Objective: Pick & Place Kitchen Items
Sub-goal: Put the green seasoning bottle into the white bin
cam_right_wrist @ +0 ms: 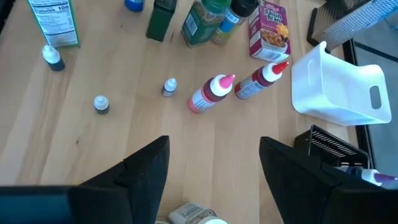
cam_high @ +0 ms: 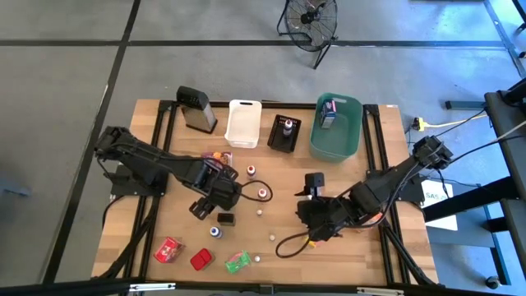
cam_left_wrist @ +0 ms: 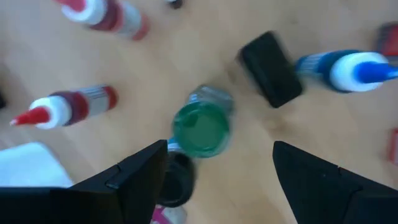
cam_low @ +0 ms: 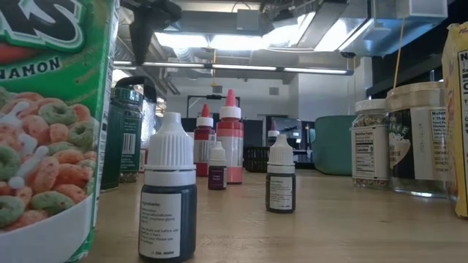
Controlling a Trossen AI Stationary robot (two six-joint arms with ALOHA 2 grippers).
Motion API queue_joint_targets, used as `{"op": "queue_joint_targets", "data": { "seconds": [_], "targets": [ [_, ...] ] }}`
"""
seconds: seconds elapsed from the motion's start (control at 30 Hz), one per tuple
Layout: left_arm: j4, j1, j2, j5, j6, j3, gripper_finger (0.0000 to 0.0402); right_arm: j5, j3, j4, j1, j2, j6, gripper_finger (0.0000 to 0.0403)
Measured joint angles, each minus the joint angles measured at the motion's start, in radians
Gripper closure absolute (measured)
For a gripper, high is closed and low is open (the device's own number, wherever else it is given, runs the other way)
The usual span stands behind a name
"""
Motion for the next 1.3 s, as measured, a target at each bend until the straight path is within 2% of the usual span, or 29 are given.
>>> {"op": "queue_joint_targets", "data": {
  "seconds": [0.23, 0.43, 0.7, 0.9, 1.3],
  "targets": [
    [0.094, 0.057, -0.029, 0.041, 0.114, -0.09, 0.0114, 0.0, -0.01, 0.071, -0.007, 0.0, -0.067, 0.0153],
    [0.12, 0.106, -0.028, 0.056, 0.12, -0.136, 0.0114, -0.005, -0.011, 0.09, -0.009, 0.0, -0.094, 0.0153],
    [0.143, 0.117, -0.028, 0.068, 0.169, -0.138, 0.0114, -0.008, -0.011, 0.089, -0.009, 0.0, -0.094, 0.0153],
    [0.161, 0.117, -0.028, 0.135, 0.192, -0.138, 0.0114, -0.008, -0.011, 0.089, -0.009, 0.0, -0.095, 0.0153],
    [0.185, 0.117, -0.028, 0.155, 0.242, -0.143, 0.0114, -0.008, -0.011, 0.089, -0.009, 0.0, -0.087, 0.0153]
  ]
}}
